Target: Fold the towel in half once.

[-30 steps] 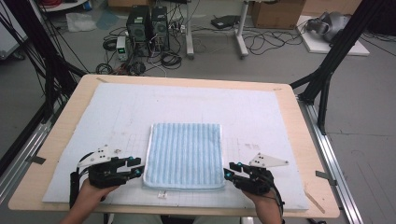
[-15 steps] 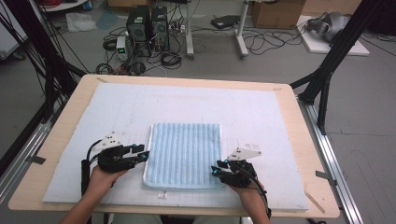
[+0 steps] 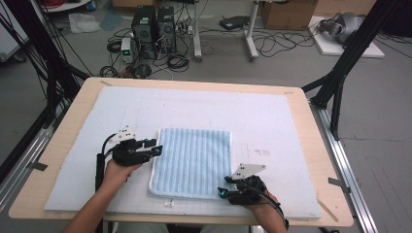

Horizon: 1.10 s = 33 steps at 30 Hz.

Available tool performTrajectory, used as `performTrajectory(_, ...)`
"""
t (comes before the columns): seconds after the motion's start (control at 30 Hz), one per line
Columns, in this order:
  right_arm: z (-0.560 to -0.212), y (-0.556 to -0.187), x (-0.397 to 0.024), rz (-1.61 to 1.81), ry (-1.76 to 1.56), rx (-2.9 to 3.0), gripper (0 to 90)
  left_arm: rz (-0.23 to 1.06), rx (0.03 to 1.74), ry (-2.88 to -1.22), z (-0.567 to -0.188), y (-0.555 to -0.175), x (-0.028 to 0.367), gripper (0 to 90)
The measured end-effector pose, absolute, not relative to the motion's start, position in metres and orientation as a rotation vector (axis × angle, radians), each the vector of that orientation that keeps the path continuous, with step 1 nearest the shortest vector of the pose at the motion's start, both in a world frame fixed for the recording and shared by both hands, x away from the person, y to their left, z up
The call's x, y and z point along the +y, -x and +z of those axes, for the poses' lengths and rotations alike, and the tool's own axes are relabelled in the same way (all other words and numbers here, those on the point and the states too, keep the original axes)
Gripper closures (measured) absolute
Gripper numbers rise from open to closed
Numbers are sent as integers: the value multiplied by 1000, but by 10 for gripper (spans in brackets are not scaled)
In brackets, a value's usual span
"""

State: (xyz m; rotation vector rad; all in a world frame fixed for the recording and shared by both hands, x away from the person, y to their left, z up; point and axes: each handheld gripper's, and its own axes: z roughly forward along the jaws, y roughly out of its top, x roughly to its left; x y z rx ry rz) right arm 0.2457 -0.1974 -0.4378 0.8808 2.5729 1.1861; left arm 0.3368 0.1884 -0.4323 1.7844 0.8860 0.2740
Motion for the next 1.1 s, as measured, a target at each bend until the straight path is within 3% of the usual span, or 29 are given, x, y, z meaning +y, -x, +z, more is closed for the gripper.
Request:
performTrajectory(0.33,-434,-261,-206,1272,-970,2440,584,342,945,-1904,-437,-388,167,737)
performTrajectory(0.47,-433,-262,-208,1281,-989,2419,578,322,1031,-1994,-447,-397,159,740)
performTrajectory(0.67,-432,-269,-209,1291,-1023,2390,565,339,1052,-2005,-446,-395,161,739)
performTrajectory(0.83,-427,-294,-207,1274,-1087,2319,560,336,1046,-1934,-443,-395,168,672)
performTrajectory(0.93,-426,-322,-201,1205,-1149,2276,632,375,1018,-1892,-443,-398,170,676)
performTrajectory(1.1,-431,-366,-186,1096,-1184,2281,750,332,1069,-1924,-452,-404,169,734)
